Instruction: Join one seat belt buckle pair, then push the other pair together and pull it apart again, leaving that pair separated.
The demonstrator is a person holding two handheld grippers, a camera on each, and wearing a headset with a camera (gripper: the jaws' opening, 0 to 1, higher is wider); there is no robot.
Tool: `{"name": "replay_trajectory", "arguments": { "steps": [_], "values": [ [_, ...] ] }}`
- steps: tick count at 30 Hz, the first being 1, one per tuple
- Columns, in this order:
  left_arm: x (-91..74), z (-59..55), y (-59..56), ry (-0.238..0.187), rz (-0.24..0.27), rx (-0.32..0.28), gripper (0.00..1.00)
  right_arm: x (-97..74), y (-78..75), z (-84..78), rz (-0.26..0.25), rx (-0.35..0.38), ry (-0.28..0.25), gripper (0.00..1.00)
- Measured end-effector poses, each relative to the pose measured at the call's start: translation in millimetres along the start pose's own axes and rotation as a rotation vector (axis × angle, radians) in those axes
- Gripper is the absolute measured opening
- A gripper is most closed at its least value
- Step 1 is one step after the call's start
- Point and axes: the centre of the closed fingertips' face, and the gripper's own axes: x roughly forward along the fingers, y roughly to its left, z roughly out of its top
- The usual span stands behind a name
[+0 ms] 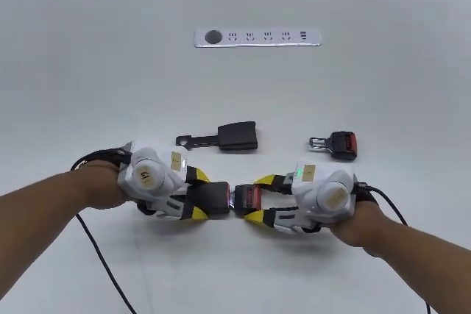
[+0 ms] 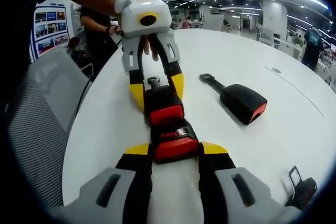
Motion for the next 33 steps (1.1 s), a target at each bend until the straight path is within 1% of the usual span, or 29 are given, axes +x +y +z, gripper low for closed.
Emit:
{"name": "replay_trajectory", "arguments": {
  "steps": [6, 8, 10, 12, 13, 15, 16, 17, 18, 19, 20, 21, 22, 23, 24, 25, 27, 28, 29, 31, 32, 33],
  "values": [
    [1.4, 1.3, -1.8, 0.031, 0.008, 0.0, 0.35, 2.6, 0.3, -3.5, -0.019, -0.028, 0.019, 0.33],
    [1.8, 1.2, -2.4, 0.045, 0.008, 0.008, 0.35, 2.2, 2.7, -2.3, -0.026, -0.043, 0.038, 0.34],
    [2.2, 1.9, -2.7, 0.066, 0.009, 0.028, 0.35, 1.0, 1.2, -3.2, -0.03, -0.044, 0.048, 0.34],
    [3.0, 2.5, -3.4, 0.075, 0.01, 0.047, 0.35, 0.9, 1.3, -5.0, -0.035, -0.057, 0.06, 0.34],
    [3.1, 2.8, -3.1, 0.078, 0.013, 0.051, 0.35, 0.0, 2.7, -3.8, -0.039, -0.061, 0.061, 0.34],
    [2.9, 2.0, -2.4, 0.09, 0.02, 0.048, 0.36, -1.9, 0.6, -3.8, -0.059, -0.07, 0.074, 0.34],
    [2.5, 1.0, -2.3, 0.1, 0.023, 0.037, 0.37, -2.9, -0.9, -3.8, -0.07, -0.057, 0.073, 0.35],
    [2.2, 2.0, -3.9, 0.098, 0.018, 0.029, 0.39, -4.4, -3.0, -2.8, -0.089, -0.029, 0.061, 0.39],
    [1.2, 6.2, -7.9, 0.078, 0.007, 0.019, 0.44, -6.4, -2.8, 2.2, -0.09, 0.013, 0.024, 0.45],
    [0.9, 10.9, -10.3, 0.051, 0.004, 0.0, 0.51, -9.1, -3.2, 6.6, -0.092, 0.039, -0.004, 0.52],
    [-1.3, 14.6, -10.6, 0.036, 0.012, -0.024, 0.57, -12.2, -6.0, 10.5, -0.104, 0.062, -0.028, 0.62],
    [-2.4, 16.9, -8.2, 0.024, 0.03, -0.047, 0.62, -13.4, -10.2, 9.4, -0.116, 0.068, -0.031, 0.68],
    [-3.9, 18.4, -4.1, 0.014, 0.053, -0.064, 0.66, -15.7, -12.4, 9.3, -0.122, 0.066, -0.028, 0.73],
    [-6.3, 22.9, 0.1, -0.013, 0.077, -0.079, 0.69, -20.4, -14.3, 11.4, -0.133, 0.067, -0.03, 0.74],
    [-8.3, 26.9, 1.4, -0.037, 0.083, -0.095, 0.71, -23.5, -15.1, 11.3, -0.136, 0.066, -0.028, 0.72],
    [-11.0, 31.2, 2.1, -0.058, 0.085, -0.128, 0.75, -28.8, -16.1, 11.5, -0.144, 0.066, -0.027, 0.7],
    [-15.6, 40.5, 6.4, -0.102, 0.103, -0.138, 0.81, -36.0, -19.0, 10.9, -0.154, 0.078, -0.035, 0.71],
    [-17.8, 43.5, 7.4, -0.105, 0.11, -0.142, 0.84, -38.9, -21.0, 10.8, -0.165, 0.081, -0.035, 0.72],
    [-19.8, 45.2, 10.4, -0.099, 0.121, -0.155, 0.85, -44.6, -23.8, 12.5, -0.178, 0.088, -0.039, 0.73],
    [-22.7, 49.4, 13.8, -0.099, 0.137, -0.163, 0.87, -53.2, -28.9, 18.7, -0.201, 0.111, -0.073, 0.72],
    [-24.9, 54.5, 16.0, -0.113, 0.148, -0.16, 0.87, -58.6, -32.7, 21.3, -0.215, 0.122, -0.085, 0.72],
    [-26.0, 57.3, 17.4, -0.12, 0.152, -0.164, 0.87, -63.8, -34.5, 24.1, -0.229, 0.123, -0.088, 0.72]
  ]
}}
